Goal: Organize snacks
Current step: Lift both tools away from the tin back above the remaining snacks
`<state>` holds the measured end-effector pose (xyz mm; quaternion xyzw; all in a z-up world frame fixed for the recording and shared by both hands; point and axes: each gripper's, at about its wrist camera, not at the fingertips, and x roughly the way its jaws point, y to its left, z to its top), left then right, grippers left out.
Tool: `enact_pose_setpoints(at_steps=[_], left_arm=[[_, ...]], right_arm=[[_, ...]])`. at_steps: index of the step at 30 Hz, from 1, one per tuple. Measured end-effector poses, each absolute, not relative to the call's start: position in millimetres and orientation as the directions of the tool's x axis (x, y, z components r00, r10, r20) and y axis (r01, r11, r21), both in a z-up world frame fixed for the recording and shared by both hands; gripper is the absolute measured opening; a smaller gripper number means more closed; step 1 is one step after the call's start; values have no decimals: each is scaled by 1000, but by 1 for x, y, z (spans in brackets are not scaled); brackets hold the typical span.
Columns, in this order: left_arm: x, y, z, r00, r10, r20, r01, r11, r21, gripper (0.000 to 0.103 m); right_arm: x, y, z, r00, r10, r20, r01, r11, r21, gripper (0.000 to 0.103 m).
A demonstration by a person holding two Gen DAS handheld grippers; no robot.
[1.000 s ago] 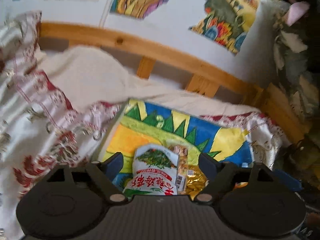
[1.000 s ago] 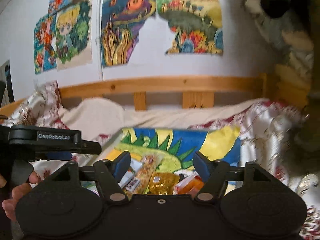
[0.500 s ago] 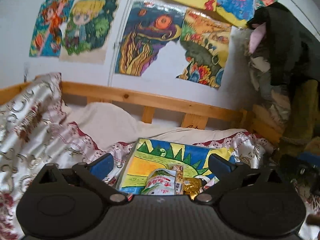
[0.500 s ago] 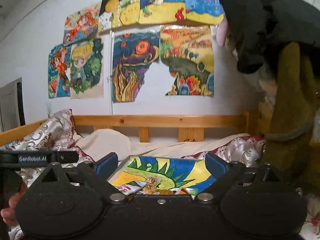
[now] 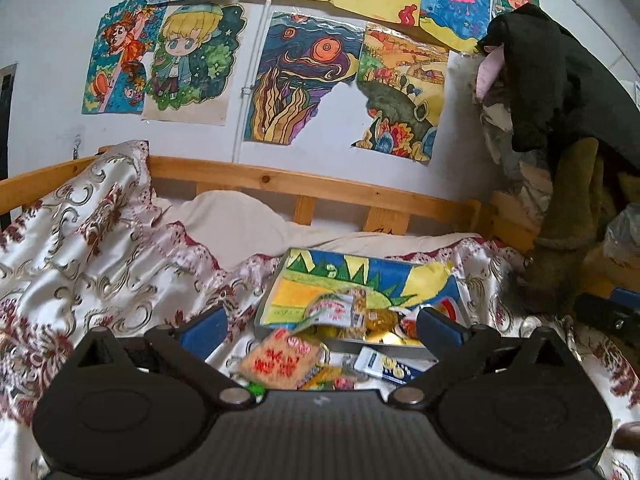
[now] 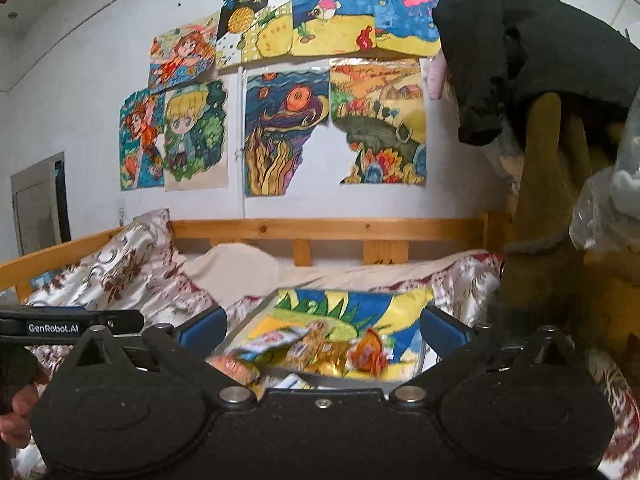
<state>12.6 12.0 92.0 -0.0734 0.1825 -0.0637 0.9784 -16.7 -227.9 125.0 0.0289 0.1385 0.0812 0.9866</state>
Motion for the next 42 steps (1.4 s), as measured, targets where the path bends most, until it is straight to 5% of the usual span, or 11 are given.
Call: enact_pose_setpoints(at_steps=[42], left_arm=[[-23,7,24,852,-137,-505,124,991,-58,103]], right_arm=[[-55,-214,45,844,207,-495,-158,977,140,102]])
